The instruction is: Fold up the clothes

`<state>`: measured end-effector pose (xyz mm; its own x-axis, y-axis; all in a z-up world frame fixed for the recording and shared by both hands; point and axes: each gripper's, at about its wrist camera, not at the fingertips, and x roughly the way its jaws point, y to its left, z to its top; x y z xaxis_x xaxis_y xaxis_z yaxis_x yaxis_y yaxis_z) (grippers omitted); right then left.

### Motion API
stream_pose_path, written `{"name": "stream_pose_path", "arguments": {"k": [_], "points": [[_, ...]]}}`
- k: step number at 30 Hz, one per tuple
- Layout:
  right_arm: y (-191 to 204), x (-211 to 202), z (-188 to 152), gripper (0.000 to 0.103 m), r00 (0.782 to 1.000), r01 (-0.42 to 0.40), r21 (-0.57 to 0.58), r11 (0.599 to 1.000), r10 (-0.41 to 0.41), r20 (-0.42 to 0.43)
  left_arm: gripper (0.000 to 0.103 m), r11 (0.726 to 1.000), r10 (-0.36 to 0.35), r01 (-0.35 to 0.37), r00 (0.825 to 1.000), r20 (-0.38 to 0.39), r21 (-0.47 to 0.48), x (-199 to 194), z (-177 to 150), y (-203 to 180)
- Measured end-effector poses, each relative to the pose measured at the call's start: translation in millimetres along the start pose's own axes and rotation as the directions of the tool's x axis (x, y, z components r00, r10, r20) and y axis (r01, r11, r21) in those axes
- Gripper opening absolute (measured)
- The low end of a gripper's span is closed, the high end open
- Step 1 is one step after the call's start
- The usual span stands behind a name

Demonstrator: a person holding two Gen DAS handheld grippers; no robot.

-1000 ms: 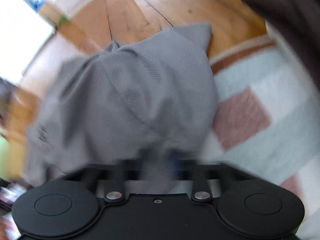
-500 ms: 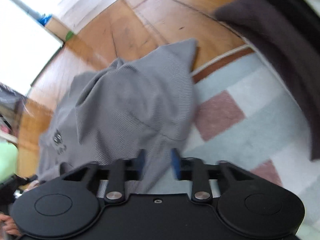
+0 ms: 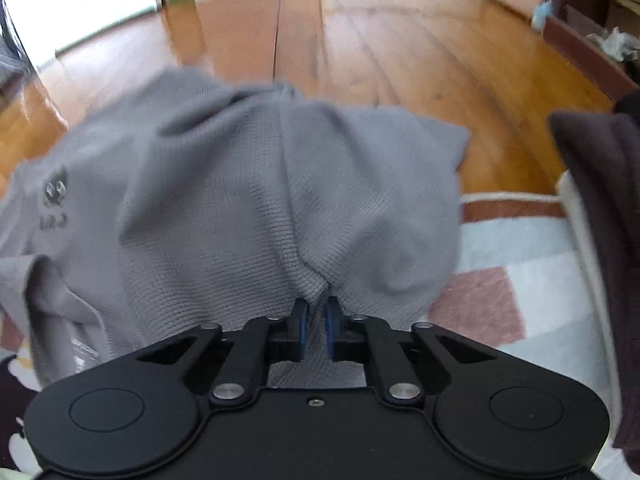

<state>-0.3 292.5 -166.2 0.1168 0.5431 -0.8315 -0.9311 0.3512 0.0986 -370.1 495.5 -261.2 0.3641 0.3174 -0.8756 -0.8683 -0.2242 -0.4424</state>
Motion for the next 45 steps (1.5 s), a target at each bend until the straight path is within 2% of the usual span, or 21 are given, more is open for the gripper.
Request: {"name": "stream_pose_path", "arguments": {"k": [3,4,6,9,14,16,17,19,23,25,26,28,29,31,32,33,35,36,41,43,45], "points": [[-33.8,-54.4,-9.6,0.009,0.994,-0.072,0.144,0.987,0.058,0.097,0.027,0.999,-0.017,0.015,0.999,0.031,0.034,-9.5,1.1,-2.6],[-43.0,-59.8,-12.8,0.009,0.994,-0.073,0.158,0.985,0.059,0.092,0.025,0.999,-0.03,0.028,0.999,0.04,0.038,-13.4,1.2,-2.9],[-60.8,-69.6,-19.1,0.01,0.995,-0.07,0.185,0.98,0.056,0.08,0.025,0.997,-0.058,0.055,0.997,0.055,0.045,-21.0,1.2,-3.3],[-72.6,-48.5,-28.1,0.01,0.999,0.051,0.23,0.972,-0.047,-0.022,0.025,0.991,-0.13,0.13,0.991,0.022,0.015,-23.9,-0.7,0.9],[-66.3,-29.3,-32.1,0.017,0.978,0.149,0.266,0.952,-0.103,-0.179,0.048,0.98,-0.186,0.177,0.978,-0.096,-0.097,-6.2,-5.9,16.6],[-77.6,-28.7,-31.3,0.026,0.975,0.104,0.346,0.933,-0.027,-0.219,0.056,0.969,-0.218,0.199,0.967,-0.129,-0.145,0.3,-8.4,20.8],[-88.5,-30.9,-36.7,0.031,0.974,0.051,0.414,0.909,0.046,-0.222,0.058,0.965,-0.229,0.206,0.963,-0.141,-0.161,3.0,-10.1,21.5],[-98.4,-27.9,-44.0,0.057,0.953,-0.062,0.583,0.81,0.221,-0.206,0.064,0.968,-0.221,0.197,0.964,-0.149,-0.156,4.1,-11.9,20.3],[-109.2,-10.1,-62.4,0.064,0.859,-0.173,0.836,0.52,0.495,-0.131,0.083,0.967,-0.216,0.191,0.965,-0.146,-0.166,7.9,-14.2,17.5],[-105.7,3.3,-66.6,0.068,0.82,-0.164,0.887,0.432,0.559,-0.121,0.083,0.963,-0.227,0.202,0.964,-0.137,-0.176,8.5,-14.0,16.8],[-100.8,8.7,-64.5,0.068,0.814,-0.15,0.886,0.439,0.563,-0.141,0.072,0.967,-0.225,0.205,0.966,-0.125,-0.152,6.8,-13.8,14.7],[-87.9,10.7,-52.0,0.072,0.82,-0.155,0.853,0.498,0.547,-0.17,0.01,0.979,-0.198,0.191,0.974,-0.107,-0.07,2.4,-14.0,7.1],[-81.1,11.2,-43.9,0.072,0.825,-0.164,0.83,0.533,0.535,-0.181,0.009,0.983,-0.181,0.181,0.979,-0.088,-0.013,-3.9,-14.8,1.7],[-66.1,6.5,-29.2,0.037,0.844,-0.22,0.749,0.625,0.507,-0.175,0.006,0.982,-0.158,0.16,0.987,-0.025,0.105,-23.3,-17.6,-9.0],[-58.2,2.9,-22.3,0.01,0.854,-0.244,0.695,0.677,0.49,-0.177,0.006,0.975,-0.12,0.112,0.992,0.031,0.192,-38.7,-20.8,-14.6],[-49.6,-5.9,-16.4,0.01,0.868,-0.256,0.61,0.75,0.456,-0.196,0.006,0.952,-0.055,0.021,0.993,0.102,0.306,-56.1,-27.5,-23.1],[-36.4,-29.7,-14.0,0.009,0.887,-0.286,0.464,0.839,0.414,-0.203,0.007,0.852,0.021,-0.15,0.967,0.255,0.501,-90.4,-47.2,-36.9],[-35.3,-39.4,-13.2,0.009,0.884,-0.308,0.418,0.855,0.42,-0.208,0.007,0.837,0.008,-0.148,0.966,0.259,0.527,-98.7,-50.0,-35.6],[-32.9,-37.9,-15.1,0.008,0.888,-0.27,0.26,0.927,0.344,-0.304,0.007,0.844,0.005,-0.071,0.992,0.125,0.532,-81.5,-41.8,-29.7],[-24.3,-32.0,-7.9,0.008,0.912,-0.246,0.2,0.948,0.297,-0.284,0.007,0.844,0.005,-0.061,0.994,0.106,0.534,-76.1,-34.3,-25.3],[-19.3,-50.7,14.7,0.008,0.933,-0.298,0.15,0.943,0.321,-0.164,0.007,0.843,-0.058,-0.04,0.985,0.165,0.537,-88.2,-24.3,-34.2]]}}
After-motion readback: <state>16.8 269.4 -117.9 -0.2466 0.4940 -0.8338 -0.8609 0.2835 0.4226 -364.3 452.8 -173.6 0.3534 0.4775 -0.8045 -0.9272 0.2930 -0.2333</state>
